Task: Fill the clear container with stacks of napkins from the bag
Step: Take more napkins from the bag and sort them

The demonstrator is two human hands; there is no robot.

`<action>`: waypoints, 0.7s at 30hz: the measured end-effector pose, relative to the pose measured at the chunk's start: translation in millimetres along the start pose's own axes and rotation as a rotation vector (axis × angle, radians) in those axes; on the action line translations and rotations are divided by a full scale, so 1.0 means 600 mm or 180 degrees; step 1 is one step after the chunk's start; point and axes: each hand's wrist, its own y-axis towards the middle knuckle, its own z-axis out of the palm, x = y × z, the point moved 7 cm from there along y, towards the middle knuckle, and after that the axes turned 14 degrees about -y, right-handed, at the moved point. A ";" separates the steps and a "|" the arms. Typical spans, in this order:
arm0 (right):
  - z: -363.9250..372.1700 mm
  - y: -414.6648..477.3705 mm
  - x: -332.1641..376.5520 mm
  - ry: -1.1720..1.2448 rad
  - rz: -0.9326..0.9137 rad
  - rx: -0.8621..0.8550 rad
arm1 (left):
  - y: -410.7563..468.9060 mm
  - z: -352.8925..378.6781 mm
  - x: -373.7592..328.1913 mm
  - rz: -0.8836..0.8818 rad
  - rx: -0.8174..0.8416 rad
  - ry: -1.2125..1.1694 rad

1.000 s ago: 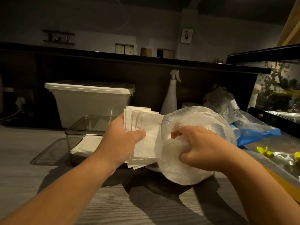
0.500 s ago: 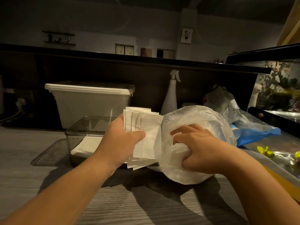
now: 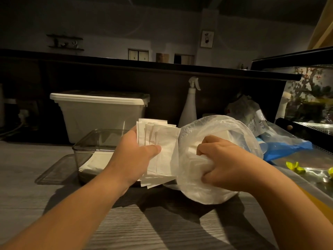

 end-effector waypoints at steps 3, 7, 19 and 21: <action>-0.020 -0.007 0.008 0.0108 -0.0282 -0.0277 | 0.001 -0.002 -0.002 0.0005 -0.0030 -0.0018; -0.055 -0.020 0.013 0.1170 -0.0643 -0.0769 | 0.004 -0.007 -0.003 0.0030 -0.0119 0.0019; -0.026 0.000 0.011 0.4903 -0.0114 -0.0657 | 0.001 -0.010 -0.012 -0.0068 -0.0130 -0.0390; -0.002 0.008 0.014 0.4901 0.0263 -0.0535 | -0.006 0.004 -0.008 -0.0237 -0.0002 -0.0589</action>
